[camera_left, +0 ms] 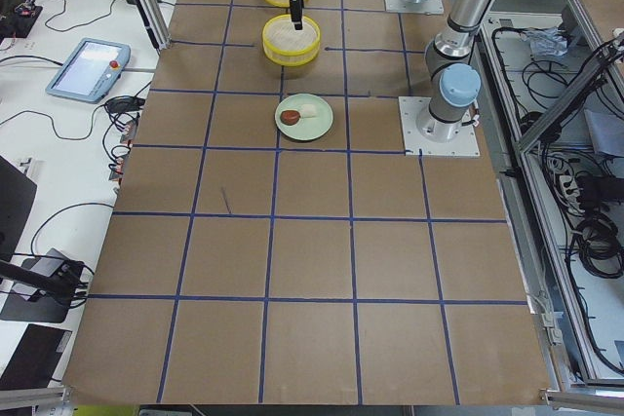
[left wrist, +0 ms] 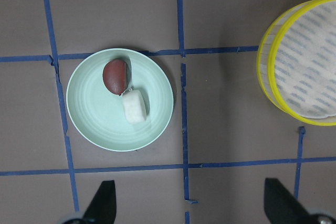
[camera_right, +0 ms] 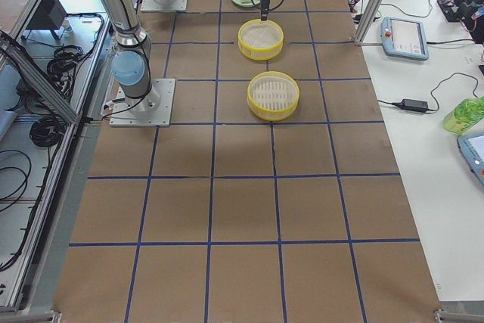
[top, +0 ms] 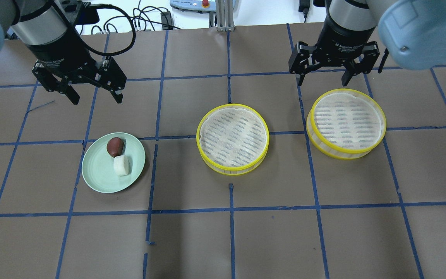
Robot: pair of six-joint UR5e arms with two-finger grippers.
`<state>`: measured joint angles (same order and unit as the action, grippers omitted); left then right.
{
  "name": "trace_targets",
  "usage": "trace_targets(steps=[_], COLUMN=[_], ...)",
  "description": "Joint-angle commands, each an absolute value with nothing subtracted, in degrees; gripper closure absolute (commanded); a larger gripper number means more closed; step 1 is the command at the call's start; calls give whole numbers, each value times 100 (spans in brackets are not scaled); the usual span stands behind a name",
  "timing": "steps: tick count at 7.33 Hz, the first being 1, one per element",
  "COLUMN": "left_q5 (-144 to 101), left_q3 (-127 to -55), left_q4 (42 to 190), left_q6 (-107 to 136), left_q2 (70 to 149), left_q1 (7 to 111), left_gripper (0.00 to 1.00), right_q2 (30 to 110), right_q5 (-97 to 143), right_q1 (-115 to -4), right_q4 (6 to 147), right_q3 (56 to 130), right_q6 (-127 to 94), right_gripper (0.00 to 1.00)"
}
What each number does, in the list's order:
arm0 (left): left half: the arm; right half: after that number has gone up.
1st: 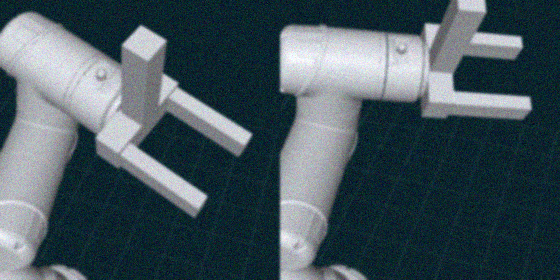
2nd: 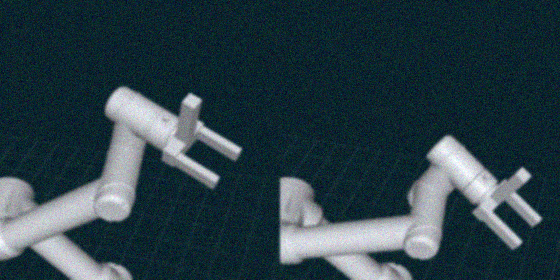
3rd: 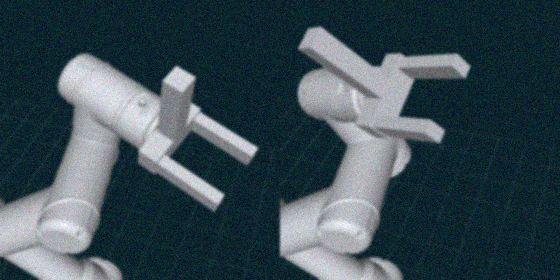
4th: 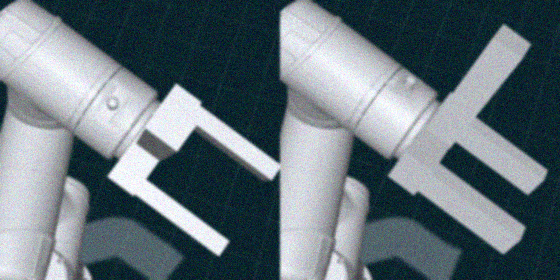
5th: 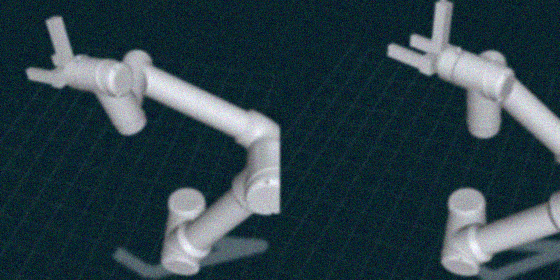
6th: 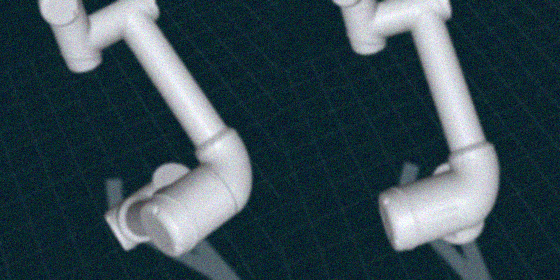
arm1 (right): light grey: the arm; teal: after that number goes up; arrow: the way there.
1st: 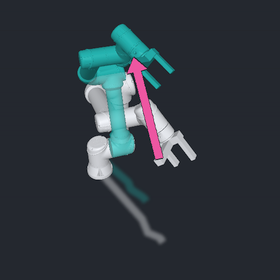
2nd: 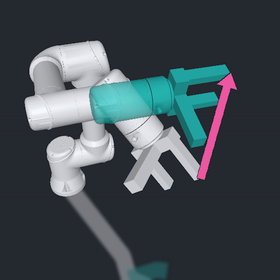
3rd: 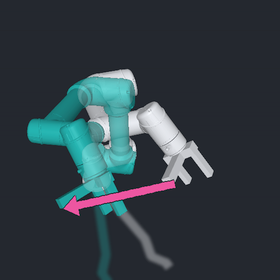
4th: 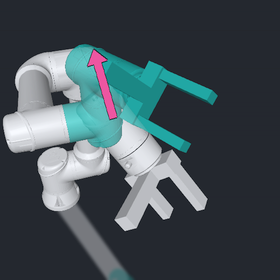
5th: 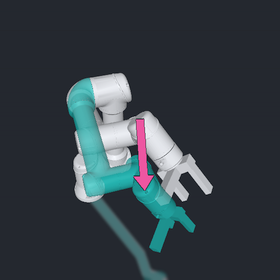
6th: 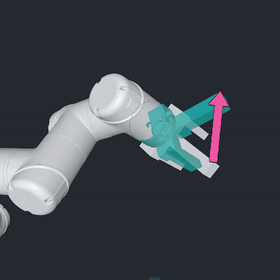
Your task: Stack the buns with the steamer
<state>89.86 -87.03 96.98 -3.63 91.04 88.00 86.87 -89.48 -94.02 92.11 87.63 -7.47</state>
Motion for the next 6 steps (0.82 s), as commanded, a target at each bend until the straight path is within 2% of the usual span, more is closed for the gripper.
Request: trace_targets(steps=[1, 4, 6], left_q5=[8948, 9026, 9035], left_q3=[-8797, -8973, -9594], left_q4=[9694, 9755, 9373], left_q6=[-352, -553, -1324], left_q2=[9001, 8807, 8745], left_q1=[8807, 8772, 8405], left_gripper=[0, 0, 0], right_q2=[8727, 8745, 8666], right_q5=[-8939, -8947, -9043], right_q1=[-9404, -9404, -9422], right_q4=[9167, 9167, 9106], right_q3=[8763, 8754, 8798], right_q6=[-738, -729, -773], right_gripper=[0, 0, 0])
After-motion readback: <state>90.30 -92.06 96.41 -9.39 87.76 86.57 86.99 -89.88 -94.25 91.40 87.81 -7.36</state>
